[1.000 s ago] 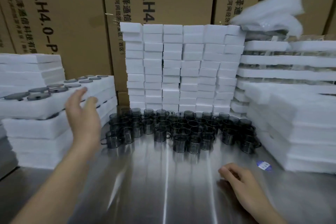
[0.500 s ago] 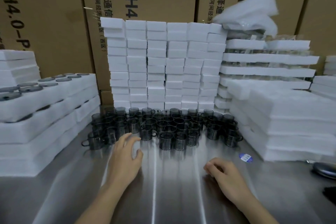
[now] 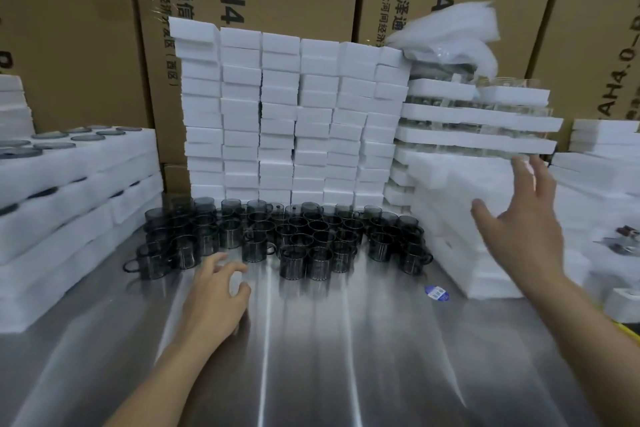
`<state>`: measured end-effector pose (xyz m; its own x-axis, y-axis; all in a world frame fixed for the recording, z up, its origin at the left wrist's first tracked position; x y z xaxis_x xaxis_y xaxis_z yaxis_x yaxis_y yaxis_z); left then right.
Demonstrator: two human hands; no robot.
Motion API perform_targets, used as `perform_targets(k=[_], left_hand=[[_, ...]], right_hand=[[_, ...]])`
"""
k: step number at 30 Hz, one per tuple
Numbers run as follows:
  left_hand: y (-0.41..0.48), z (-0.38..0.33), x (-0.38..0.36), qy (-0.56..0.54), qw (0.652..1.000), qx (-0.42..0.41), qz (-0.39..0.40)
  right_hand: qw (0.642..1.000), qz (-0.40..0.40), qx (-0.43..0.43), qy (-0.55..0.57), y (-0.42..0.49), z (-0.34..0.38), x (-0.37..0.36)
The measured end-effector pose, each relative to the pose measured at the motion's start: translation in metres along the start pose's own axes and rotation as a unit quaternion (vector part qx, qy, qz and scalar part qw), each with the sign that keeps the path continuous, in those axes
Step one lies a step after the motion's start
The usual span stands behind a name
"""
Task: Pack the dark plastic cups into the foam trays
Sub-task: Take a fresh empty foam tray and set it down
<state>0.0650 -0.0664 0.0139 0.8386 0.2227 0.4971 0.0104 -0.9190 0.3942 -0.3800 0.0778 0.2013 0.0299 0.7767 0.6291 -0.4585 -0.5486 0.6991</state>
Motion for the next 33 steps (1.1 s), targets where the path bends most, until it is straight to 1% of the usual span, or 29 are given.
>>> perform_targets(k=[3, 4, 5, 8, 11, 13, 15, 16, 17, 19, 20, 22, 24, 25, 26, 27, 29, 30, 32, 33], left_hand=[[0.0, -0.001, 0.001, 0.006, 1.0, 0.004, 0.008], [-0.001, -0.002, 0.001, 0.006, 1.0, 0.005, 0.009], [-0.001, -0.002, 0.001, 0.006, 1.0, 0.007, 0.009], [-0.003, -0.005, 0.002, 0.014, 1.0, 0.002, 0.011], [-0.003, -0.007, 0.001, 0.028, 0.999, 0.006, 0.02], [-0.002, -0.006, 0.0, 0.025, 0.999, 0.01, 0.021], [0.001, -0.005, 0.0, 0.015, 1.0, 0.011, 0.016], [0.002, -0.004, 0.0, 0.005, 1.0, 0.013, 0.013], [0.003, -0.003, 0.0, -0.01, 1.0, 0.018, 0.009], [0.005, 0.002, -0.001, -0.043, 0.999, 0.03, -0.001], [0.006, 0.004, 0.0, -0.053, 0.998, 0.032, -0.008], [0.01, 0.006, -0.001, -0.061, 0.998, 0.023, -0.016], [0.011, 0.008, -0.002, -0.056, 0.998, 0.014, -0.017], [0.011, 0.009, -0.002, -0.054, 0.998, 0.013, -0.016], [0.011, 0.009, -0.003, -0.052, 0.998, 0.011, -0.013], [0.01, 0.009, -0.003, -0.046, 0.999, 0.007, -0.01], [0.009, 0.006, -0.005, -0.036, 0.999, -0.005, 0.0], [0.009, 0.004, -0.007, -0.032, 0.999, -0.013, 0.008], [0.007, -0.003, -0.011, -0.027, 0.999, -0.032, 0.031], [0.005, -0.006, -0.013, -0.025, 0.998, -0.039, 0.047]], right_hand=[[0.986, 0.118, -0.035, -0.11, 0.034, -0.028, -0.008], [0.98, 0.148, -0.038, -0.125, 0.038, -0.032, -0.012], [0.977, 0.159, -0.029, -0.137, 0.04, -0.034, -0.015], [0.978, 0.134, 0.015, -0.16, 0.041, -0.03, -0.017], [0.976, 0.132, 0.042, -0.167, 0.036, -0.02, -0.015], [0.983, 0.063, 0.075, -0.155, 0.025, 0.001, 0.001], [0.986, -0.012, 0.12, -0.111, -0.003, 0.04, 0.024], [0.984, -0.021, 0.148, -0.094, -0.024, 0.064, 0.031], [0.98, -0.013, 0.182, -0.081, -0.047, 0.088, 0.034], [0.962, 0.029, 0.264, -0.068, -0.095, 0.131, 0.024], [0.947, 0.072, 0.307, -0.066, -0.119, 0.149, 0.011], [0.906, 0.193, 0.37, -0.068, -0.167, 0.177, -0.024], [0.87, 0.277, 0.403, -0.058, -0.203, 0.191, -0.053], [0.866, 0.293, 0.403, -0.04, -0.209, 0.193, -0.061], [0.873, 0.288, 0.392, -0.011, -0.206, 0.192, -0.064], [0.892, 0.26, 0.369, 0.022, -0.195, 0.187, -0.062], [0.932, 0.16, 0.311, 0.093, -0.159, 0.168, -0.051], [0.946, 0.104, 0.272, 0.145, -0.14, 0.152, -0.046], [0.954, 0.026, 0.161, 0.251, -0.109, 0.106, -0.052], [0.957, 0.003, 0.11, 0.268, -0.098, 0.083, -0.062]])
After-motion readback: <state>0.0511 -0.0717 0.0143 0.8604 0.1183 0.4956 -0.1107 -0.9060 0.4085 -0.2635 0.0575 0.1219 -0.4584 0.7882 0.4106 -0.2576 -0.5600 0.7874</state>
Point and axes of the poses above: each hand's wrist, its own y-axis towards the middle knuckle, its own x-axis out of the back of the hand, z = x × y, the point moved 7 cm from there along y, towards the middle knuckle, and after that the axes turned 15 degrees about -y, right-handed, at the moved point
